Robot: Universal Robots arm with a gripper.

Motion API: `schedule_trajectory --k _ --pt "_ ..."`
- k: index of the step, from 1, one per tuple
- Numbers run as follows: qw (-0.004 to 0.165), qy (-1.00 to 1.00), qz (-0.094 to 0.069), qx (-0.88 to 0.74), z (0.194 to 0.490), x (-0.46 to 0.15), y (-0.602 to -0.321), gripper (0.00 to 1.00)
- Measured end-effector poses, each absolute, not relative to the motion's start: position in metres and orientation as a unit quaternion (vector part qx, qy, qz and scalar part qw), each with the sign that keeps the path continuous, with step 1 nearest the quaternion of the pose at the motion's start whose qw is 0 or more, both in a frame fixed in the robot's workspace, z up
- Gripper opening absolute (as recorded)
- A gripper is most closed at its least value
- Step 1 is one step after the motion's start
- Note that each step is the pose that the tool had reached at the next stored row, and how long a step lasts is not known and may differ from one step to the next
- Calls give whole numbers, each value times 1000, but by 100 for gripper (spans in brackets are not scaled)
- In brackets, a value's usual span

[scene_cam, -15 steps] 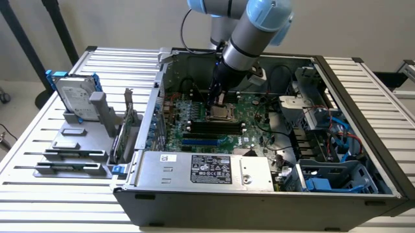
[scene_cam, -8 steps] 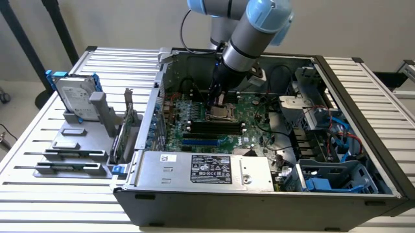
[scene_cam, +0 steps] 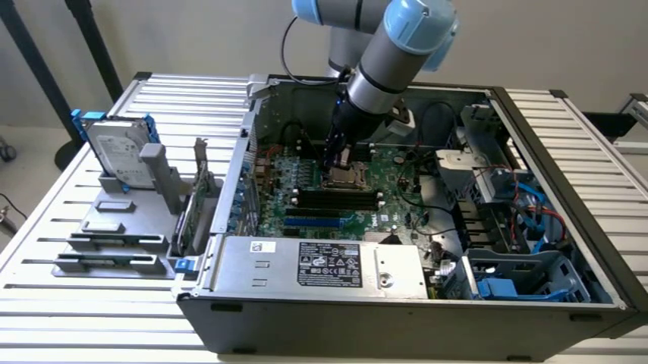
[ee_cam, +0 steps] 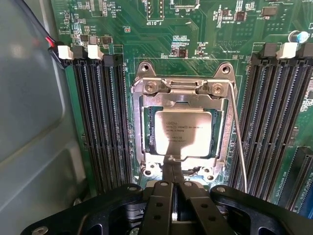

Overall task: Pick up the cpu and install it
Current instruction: 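Close the cpu cover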

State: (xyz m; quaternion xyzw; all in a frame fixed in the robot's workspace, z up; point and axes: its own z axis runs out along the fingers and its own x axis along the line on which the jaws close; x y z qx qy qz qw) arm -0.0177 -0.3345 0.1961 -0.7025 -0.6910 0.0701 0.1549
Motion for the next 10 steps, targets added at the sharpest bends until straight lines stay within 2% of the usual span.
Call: schedule_trajectory --k 10 --pt "159 -691 67 -702 204 -18 -337 11"
